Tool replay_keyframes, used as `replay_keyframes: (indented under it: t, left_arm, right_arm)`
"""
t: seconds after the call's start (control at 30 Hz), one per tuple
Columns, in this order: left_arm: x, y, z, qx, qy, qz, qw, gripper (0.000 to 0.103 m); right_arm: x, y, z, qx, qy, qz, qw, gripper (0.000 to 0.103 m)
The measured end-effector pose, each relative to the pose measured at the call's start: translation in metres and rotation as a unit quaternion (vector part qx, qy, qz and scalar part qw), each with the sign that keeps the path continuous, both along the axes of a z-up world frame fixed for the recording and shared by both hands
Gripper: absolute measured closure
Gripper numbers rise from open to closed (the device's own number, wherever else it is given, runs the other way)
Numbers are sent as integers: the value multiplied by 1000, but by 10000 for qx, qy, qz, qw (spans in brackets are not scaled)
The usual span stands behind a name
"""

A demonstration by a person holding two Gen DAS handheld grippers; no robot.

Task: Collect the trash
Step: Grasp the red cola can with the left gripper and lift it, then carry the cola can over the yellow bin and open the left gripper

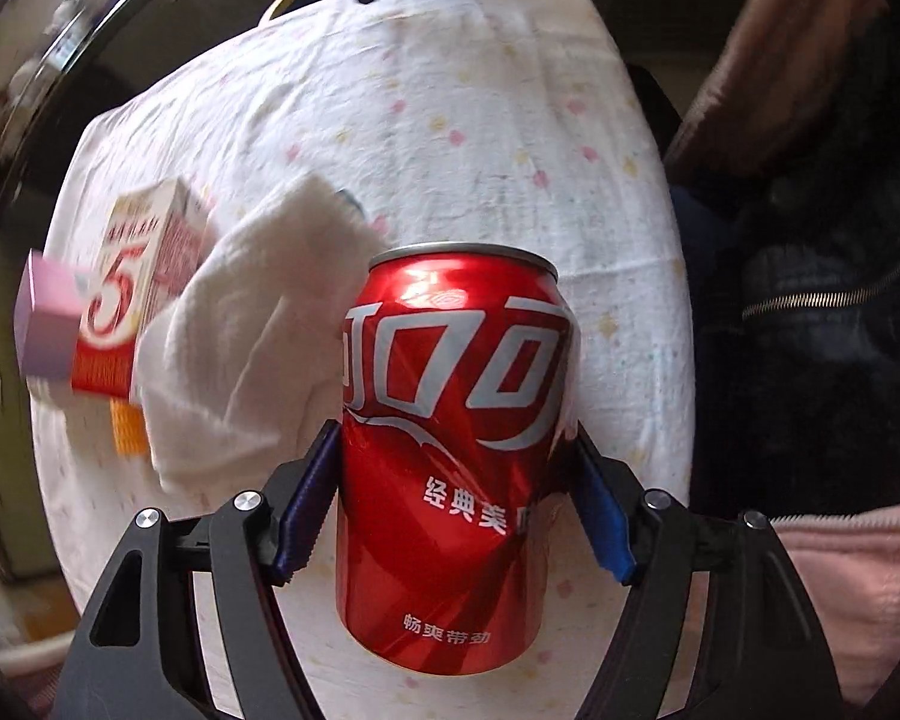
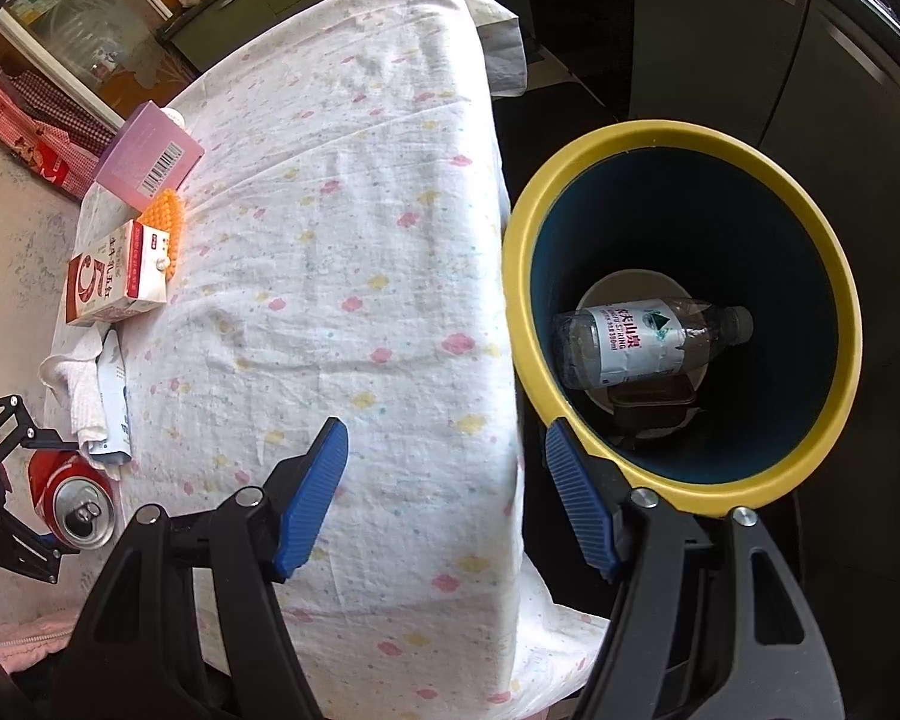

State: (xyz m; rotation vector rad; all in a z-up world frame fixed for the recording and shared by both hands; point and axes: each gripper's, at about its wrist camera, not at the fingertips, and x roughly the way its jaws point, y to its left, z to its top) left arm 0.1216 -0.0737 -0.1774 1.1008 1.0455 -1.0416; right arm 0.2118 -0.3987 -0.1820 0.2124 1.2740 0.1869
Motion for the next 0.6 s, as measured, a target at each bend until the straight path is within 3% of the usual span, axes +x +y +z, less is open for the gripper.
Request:
replay_keyframes:
  t: [0.13,0.27,0.43,0.6]
  left_arm:
    - [6,10,14,-436,142,550,9974,32]
    - [11,11,34,-800,129,785,9936,32]
    - [15,-1,60,-969,1,728,9926,32]
    - [25,-53,73,-949,-117,413,9946,32]
  right_arm:
    - [0,4,2,-23,-8,62,10000,38]
    - [0,7,4,-36,-21,96,9999,38]
    - [-4,3,12,-3,-115,86,9999,38]
    - [-14,-17,21,-27,-254,-30,9997,38]
